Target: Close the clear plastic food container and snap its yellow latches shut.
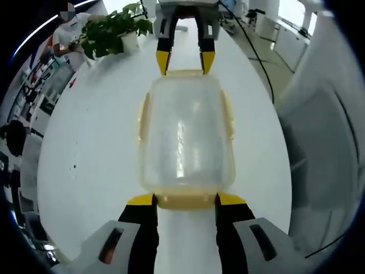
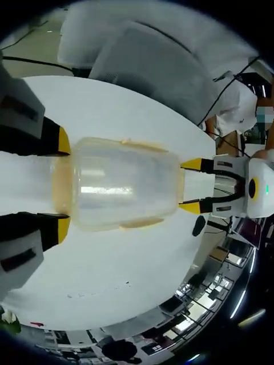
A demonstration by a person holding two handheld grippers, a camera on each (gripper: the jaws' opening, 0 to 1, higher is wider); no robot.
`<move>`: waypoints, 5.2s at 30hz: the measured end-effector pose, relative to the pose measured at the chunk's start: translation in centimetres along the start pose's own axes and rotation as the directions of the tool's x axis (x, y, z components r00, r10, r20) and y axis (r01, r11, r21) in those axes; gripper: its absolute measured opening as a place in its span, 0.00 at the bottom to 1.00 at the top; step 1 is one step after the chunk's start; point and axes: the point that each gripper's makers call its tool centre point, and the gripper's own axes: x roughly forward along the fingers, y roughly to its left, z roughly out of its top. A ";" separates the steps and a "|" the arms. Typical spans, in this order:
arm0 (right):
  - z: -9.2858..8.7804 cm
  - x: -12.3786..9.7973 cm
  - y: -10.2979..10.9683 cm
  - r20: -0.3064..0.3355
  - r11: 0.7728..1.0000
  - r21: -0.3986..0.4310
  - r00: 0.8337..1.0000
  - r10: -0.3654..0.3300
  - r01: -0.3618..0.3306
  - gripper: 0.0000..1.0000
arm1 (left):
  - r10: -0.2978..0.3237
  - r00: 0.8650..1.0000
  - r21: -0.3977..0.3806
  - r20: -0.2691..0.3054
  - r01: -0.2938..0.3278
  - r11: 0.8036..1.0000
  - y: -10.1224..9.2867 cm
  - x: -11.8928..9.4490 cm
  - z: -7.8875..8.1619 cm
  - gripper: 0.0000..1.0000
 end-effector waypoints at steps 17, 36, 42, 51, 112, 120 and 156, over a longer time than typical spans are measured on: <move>-2.4 0.3 0.1 -0.024 1.000 0.010 1.000 0.007 -0.007 0.37 | -0.024 1.000 -0.006 0.019 0.024 1.000 -0.1 2.1 1.3 0.37; -3.3 0.9 0.3 -0.025 1.000 0.012 1.000 0.013 -0.013 0.37 | -0.036 0.999 0.008 -0.011 0.036 0.999 -0.1 3.6 1.1 0.37; -3.4 1.3 0.3 -0.030 1.000 0.017 0.999 0.018 -0.018 0.37 | -0.040 0.999 0.009 -0.016 0.040 0.999 -0.1 3.7 1.1 0.37; -3.5 1.7 0.6 -0.026 0.999 0.036 0.999 0.031 -0.030 0.37 | -0.047 0.999 0.009 -0.018 0.047 0.999 -0.3 3.8 0.8 0.37; -2.4 0.5 -1.1 0.024 0.522 0.852 0.991 -0.132 0.049 0.31 | 0.150 0.970 -0.883 0.191 0.103 0.458 0.7 2.5 1.6 0.48; -2.0 1.5 -0.9 0.014 0.493 0.868 0.991 -0.133 0.054 0.30 | 0.130 0.975 -0.888 0.180 0.104 0.447 0.1 3.3 1.9 0.49; -1.7 3.9 0.5 0.078 0.322 0.946 0.992 -0.104 -0.040 0.35 | 0.065 0.978 -0.874 0.199 0.147 0.464 0.0 4.3 2.4 0.36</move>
